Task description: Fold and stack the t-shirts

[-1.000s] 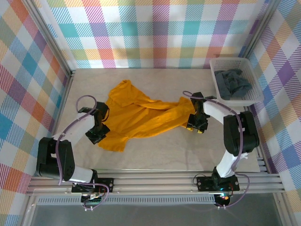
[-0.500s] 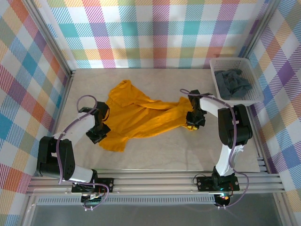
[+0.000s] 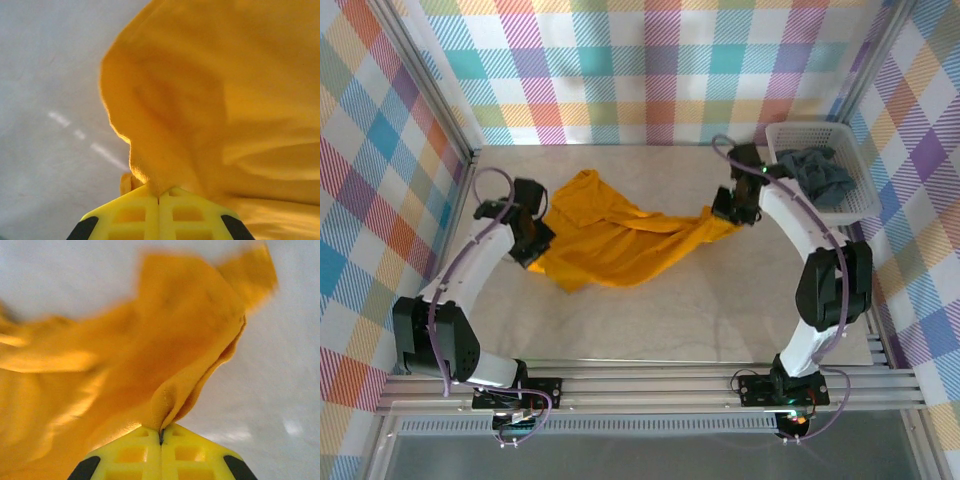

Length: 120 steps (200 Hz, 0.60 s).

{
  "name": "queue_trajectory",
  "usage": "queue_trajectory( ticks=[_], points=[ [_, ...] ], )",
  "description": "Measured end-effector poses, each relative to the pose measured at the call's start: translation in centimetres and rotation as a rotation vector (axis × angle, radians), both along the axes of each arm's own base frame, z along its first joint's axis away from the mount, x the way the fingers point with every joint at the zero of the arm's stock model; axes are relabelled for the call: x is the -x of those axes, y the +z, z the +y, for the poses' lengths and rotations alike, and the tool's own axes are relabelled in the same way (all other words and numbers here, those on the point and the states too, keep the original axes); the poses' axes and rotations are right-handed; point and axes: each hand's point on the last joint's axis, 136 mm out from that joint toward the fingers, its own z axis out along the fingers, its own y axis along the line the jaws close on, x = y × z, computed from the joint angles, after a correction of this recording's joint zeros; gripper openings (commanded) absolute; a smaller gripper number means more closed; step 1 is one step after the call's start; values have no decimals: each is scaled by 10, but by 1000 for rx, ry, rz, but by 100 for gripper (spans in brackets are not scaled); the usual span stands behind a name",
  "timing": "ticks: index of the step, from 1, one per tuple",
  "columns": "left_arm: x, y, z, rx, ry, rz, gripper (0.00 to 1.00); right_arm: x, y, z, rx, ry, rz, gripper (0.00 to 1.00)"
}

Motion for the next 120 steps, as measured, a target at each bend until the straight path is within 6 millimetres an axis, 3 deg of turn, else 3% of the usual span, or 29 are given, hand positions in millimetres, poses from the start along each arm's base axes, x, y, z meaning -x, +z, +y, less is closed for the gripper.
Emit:
queue_trajectory(
  ticks=[28,59,90,120],
  points=[
    [-57,101,-2,89,60,-313,0,-30,92,12,-129,8,-217,0],
    [-83,188,13,156,143,-565,0,-44,162,0,-251,-20,-372,0],
    [-79,253,21,186,168,-757,0,-34,215,-14,-335,-29,-504,0],
    [-45,317,29,192,179,-941,0,11,280,-19,-410,7,-692,0]
  ],
)
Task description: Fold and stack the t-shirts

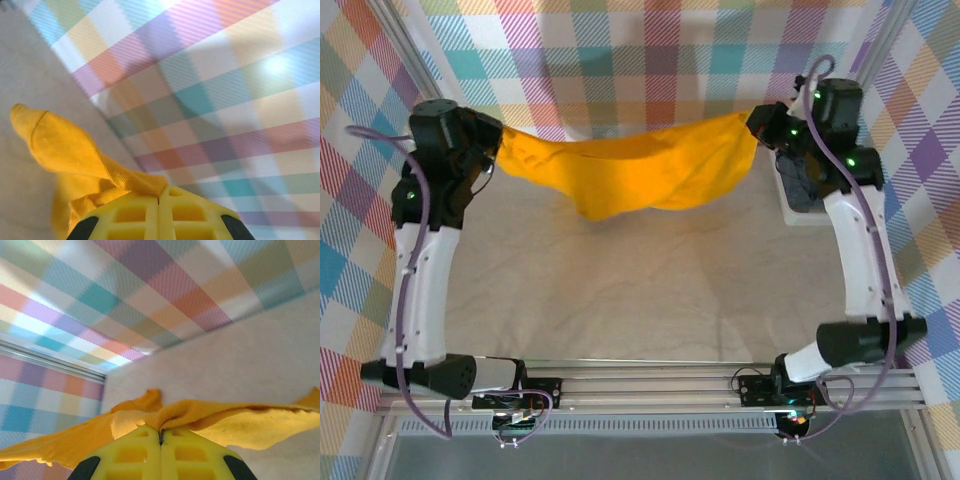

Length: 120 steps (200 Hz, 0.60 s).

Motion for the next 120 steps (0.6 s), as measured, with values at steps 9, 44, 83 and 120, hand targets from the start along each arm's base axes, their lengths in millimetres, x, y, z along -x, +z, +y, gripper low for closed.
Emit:
queue_trajectory(
  ticks=[9,44,83,120],
  points=[
    [13,25,3,-1,7,-68,0,16,18,-1,-15,6,-60,0],
    [66,118,12,-7,31,-329,0,70,83,-5,-72,28,-269,0],
    [78,169,14,-20,41,-452,0,69,98,-1,-119,55,-294,0],
    [5,143,15,-22,30,-350,0,7,61,15,-161,99,-171,0]
  ],
)
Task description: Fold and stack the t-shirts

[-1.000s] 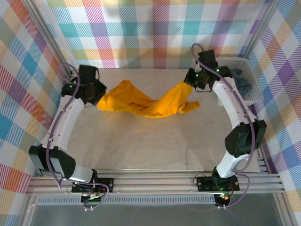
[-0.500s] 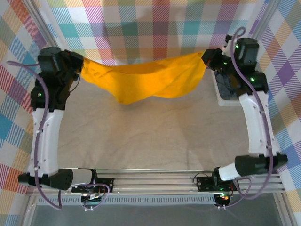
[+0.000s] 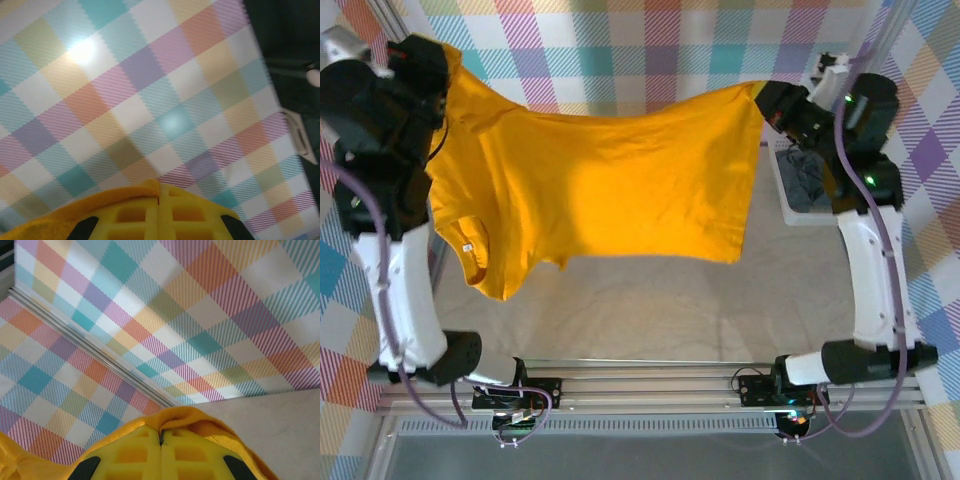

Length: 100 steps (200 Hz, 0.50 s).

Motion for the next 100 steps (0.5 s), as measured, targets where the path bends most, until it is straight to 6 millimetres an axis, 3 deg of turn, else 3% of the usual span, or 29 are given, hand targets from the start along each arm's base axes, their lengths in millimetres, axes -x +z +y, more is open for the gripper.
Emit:
queue_trajectory(
  ticks=[11,40,59,80,100],
  points=[
    [-31,-19,2,7,-10,53,0,-24,-18,5,-8,18,49,0],
    [-126,-104,9,53,-66,258,0,-78,-66,16,-28,59,172,0],
    [-165,-141,8,98,-120,334,0,-100,-78,21,-36,71,208,0],
    [-185,-147,1,137,-177,329,0,-114,-62,21,-41,80,184,0],
    [-178,-121,-5,159,-214,261,0,-115,-27,10,-47,64,113,0]
  ],
)
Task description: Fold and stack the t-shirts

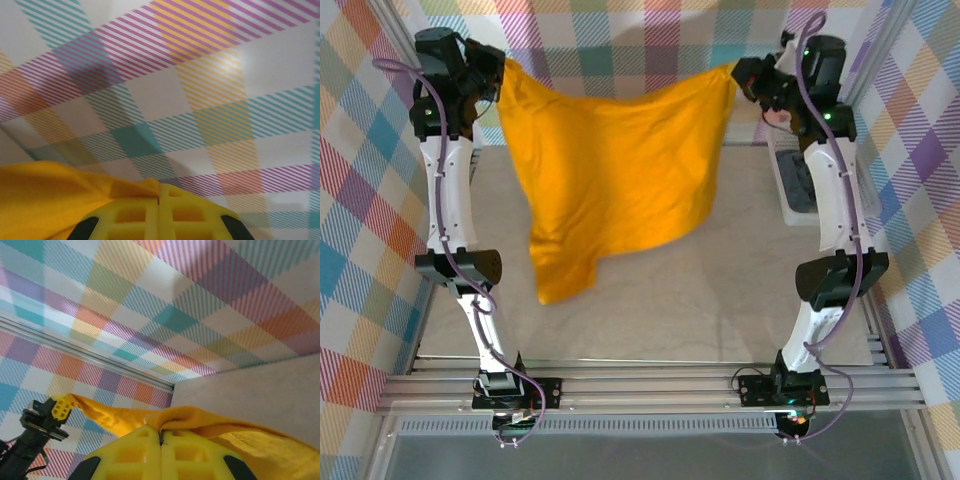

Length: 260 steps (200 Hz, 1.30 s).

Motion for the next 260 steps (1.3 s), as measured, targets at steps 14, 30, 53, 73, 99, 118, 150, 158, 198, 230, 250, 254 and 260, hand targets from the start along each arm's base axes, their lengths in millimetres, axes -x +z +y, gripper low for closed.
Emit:
queue_trajectory(
  ticks=[14,30,53,73,99,118,150,158,198,230,250,254,260],
  points=[
    [15,30,-2,13,-4,-75,0,7,29,-16,-4,-30,-57,0],
    [41,64,-4,20,-9,-155,0,19,57,-38,-7,-76,-119,0],
    [93,108,-14,20,-32,-242,0,36,70,-69,-3,-143,-133,0],
    [144,109,-32,15,-70,-225,0,52,50,-86,7,-190,-63,0],
    [196,23,-71,57,-173,-45,0,79,-26,-94,29,-241,110,0],
    [217,-78,-93,87,-226,173,31,102,-112,-96,39,-269,283,19],
    [239,-265,-102,106,-212,606,70,137,-257,-97,77,-287,612,47],
    [250,-298,-98,97,-194,703,70,147,-286,-96,99,-290,680,47],
    [258,-324,-88,42,-163,784,55,169,-327,-86,194,-264,776,47],
    [228,-335,-80,-8,-132,825,37,168,-339,-70,268,-207,779,44],
    [203,-353,-78,-37,-123,879,30,157,-353,-62,306,-172,799,43],
    [197,-356,-79,-42,-125,886,29,154,-355,-60,310,-166,803,42],
    [188,-361,-80,-48,-126,901,28,147,-358,-59,320,-157,809,41]
  ],
)
